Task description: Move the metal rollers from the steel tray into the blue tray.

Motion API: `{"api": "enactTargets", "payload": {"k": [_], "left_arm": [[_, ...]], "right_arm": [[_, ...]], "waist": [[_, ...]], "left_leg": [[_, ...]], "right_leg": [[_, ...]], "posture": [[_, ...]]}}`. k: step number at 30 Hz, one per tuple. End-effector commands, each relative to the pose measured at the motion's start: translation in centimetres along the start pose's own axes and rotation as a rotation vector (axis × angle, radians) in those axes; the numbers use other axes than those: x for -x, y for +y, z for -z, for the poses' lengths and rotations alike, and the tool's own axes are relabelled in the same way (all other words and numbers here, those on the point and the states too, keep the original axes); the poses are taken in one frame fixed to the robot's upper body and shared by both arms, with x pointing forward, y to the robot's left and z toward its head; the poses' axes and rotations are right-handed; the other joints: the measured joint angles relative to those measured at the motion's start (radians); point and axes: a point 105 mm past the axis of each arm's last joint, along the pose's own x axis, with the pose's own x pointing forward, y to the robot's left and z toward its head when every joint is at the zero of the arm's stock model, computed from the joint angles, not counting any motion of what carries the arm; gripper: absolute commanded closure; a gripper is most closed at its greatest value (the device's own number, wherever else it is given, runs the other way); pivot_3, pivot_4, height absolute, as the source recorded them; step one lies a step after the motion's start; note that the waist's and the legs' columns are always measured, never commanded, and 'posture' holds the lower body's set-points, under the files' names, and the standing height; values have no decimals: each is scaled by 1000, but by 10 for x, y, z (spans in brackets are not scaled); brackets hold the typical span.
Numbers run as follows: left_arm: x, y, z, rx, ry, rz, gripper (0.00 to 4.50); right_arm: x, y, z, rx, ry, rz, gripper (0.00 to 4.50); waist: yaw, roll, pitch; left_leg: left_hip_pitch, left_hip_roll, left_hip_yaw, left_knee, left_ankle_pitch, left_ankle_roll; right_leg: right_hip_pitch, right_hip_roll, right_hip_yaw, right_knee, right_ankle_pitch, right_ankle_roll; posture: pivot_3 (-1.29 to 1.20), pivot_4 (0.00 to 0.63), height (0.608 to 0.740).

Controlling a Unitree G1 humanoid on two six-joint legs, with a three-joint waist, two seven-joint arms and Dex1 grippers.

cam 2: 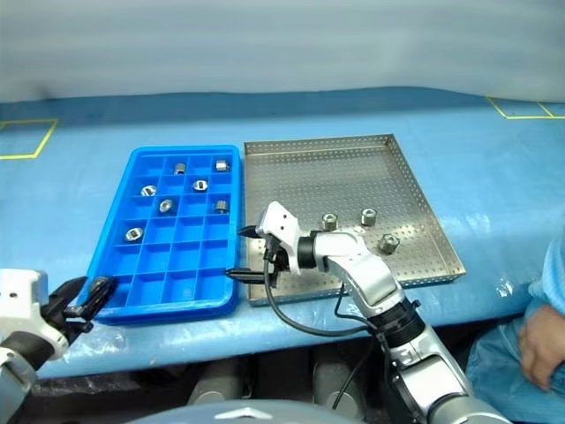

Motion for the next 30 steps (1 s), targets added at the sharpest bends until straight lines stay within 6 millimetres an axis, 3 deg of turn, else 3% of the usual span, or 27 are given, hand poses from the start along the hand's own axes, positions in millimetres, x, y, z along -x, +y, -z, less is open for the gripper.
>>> {"api": "enactTargets", "payload": {"k": [1,6,8,12,15,19,22,24,30], "left_arm": [[-3,-11,-18,7,-90,77,846],[-18,-63,-53,-32,-265,340,846],[-26,-89,-64,-48,-305,463,846],[-59,-143,-83,-37,-329,701,846],[-84,-180,-82,-97,-277,820,846],[-102,-203,-76,-159,-217,881,846],[-144,-226,-61,-195,-90,856,846],[-159,-229,-55,-183,-46,834,846],[-171,-236,-49,-159,2,854,846]], "right_arm": [[5,2,-12,39,-42,18,0],[18,-3,-18,91,-57,102,0],[28,-13,-20,115,-44,202,0],[60,-31,-14,158,46,400,0],[79,-31,-3,223,168,460,0],[91,-29,1,249,224,503,0],[106,-27,3,244,243,583,0],[108,-23,3,235,236,600,0],[108,-15,6,215,227,617,0]], "waist": [[0,0,0],[0,0,0],[-3,0,0],[-7,1,0],[-19,2,-1],[-75,2,0],[-99,2,-1],[-122,3,-1],[-216,3,0]], "left_leg": [[0,0,0,0,0,0],[0,-1,1,1,0,0],[0,-2,2,1,0,0],[1,-4,2,3,0,0],[2,-5,1,4,0,0],[2,-5,2,3,-1,2],[1,-5,1,3,-1,3],[1,-6,0,4,-1,3],[0,-6,0,4,-3,6]], "right_leg": [[0,0,0,0,0,0],[1,0,0,1,0,0],[2,0,0,1,0,0],[5,1,0,0,0,0],[7,1,0,0,1,1],[7,2,3,-1,1,1],[7,3,4,-1,2,2],[8,3,4,-1,-1,6],[7,2,6,-3,0,9]], "posture": [[78,150,740],[28,150,740],[12,150,740],[-84,150,740],[-149,150,740],[-220,150,740],[-299,150,740],[-333,150,740],[-368,150,740]]}}
